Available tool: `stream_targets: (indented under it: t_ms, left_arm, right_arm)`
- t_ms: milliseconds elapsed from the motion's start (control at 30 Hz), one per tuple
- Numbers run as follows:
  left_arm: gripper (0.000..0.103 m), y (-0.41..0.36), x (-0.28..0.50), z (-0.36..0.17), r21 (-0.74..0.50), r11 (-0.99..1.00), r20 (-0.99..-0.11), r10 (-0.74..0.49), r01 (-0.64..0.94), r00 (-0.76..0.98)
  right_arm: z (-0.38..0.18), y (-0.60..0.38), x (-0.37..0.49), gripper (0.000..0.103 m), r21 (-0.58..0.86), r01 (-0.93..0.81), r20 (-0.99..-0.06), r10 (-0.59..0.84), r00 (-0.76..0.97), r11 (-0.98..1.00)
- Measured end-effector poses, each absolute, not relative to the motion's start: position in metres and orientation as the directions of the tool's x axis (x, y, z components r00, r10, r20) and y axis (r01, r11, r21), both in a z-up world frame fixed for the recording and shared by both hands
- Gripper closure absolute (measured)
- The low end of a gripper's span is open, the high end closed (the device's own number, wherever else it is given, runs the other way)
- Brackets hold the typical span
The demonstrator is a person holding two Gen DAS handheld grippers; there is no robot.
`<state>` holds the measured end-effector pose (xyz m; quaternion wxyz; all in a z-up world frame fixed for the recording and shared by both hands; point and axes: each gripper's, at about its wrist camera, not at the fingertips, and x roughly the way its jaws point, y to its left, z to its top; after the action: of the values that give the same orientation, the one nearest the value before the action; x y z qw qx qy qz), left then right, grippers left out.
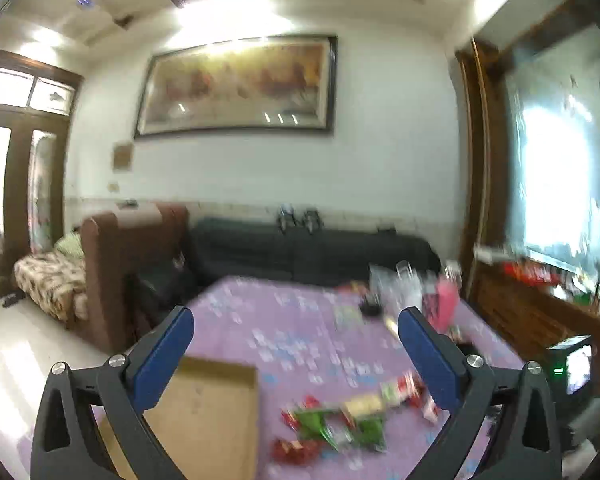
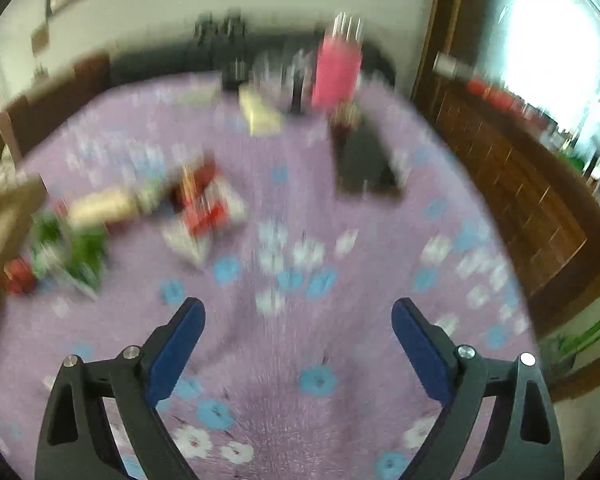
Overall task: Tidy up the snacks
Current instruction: 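Grasp the clear green-striped packet with the left tool while the right grasps a green packet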
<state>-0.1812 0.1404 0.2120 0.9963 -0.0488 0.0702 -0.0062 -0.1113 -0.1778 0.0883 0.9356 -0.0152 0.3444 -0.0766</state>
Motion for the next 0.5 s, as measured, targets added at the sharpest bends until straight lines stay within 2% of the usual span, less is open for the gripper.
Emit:
stream_targets:
  t_ms: [100,133,300,367,500]
  left_arm:
    - [0.000,0.152,-0.167,0.209,-0.087,0.996,-0.243,0.005,-0.027,0.970]
    - [0.000,0.158,-0.164,0.205,-0.103,0.994,-0.260,-0.002,-0.026,0.966]
    - [0.000,0.172,-0.152,0.171,-0.162,0.987,-0.335,-0.054,-0.001,0.941]
    - [0.000,0.171,-0.141,0.156,-0.181,0.983,-0.391,-0.071,-0.001,0.918]
    - [0.000,0.173,-0.123,0.133,-0.222,0.975,-0.474,-0.120,0.013,0.873]
  right_arm:
    - [0.120,-0.172,-0.127,0.008,-0.040,0.120,-0.510,-0.123,0.851,0.992]
    - [0.123,-0.171,-0.127,0.008,-0.018,0.098,-0.493,-0.095,0.865,0.995]
    - [0.105,-0.157,-0.106,0.009,0.068,0.023,-0.618,0.024,0.786,0.997]
    - [0.092,-0.147,-0.097,0.023,0.104,-0.016,-0.667,0.082,0.741,0.994]
    - [0.066,-0.118,-0.077,0.032,0.170,-0.095,-0.722,0.190,0.665,0.981]
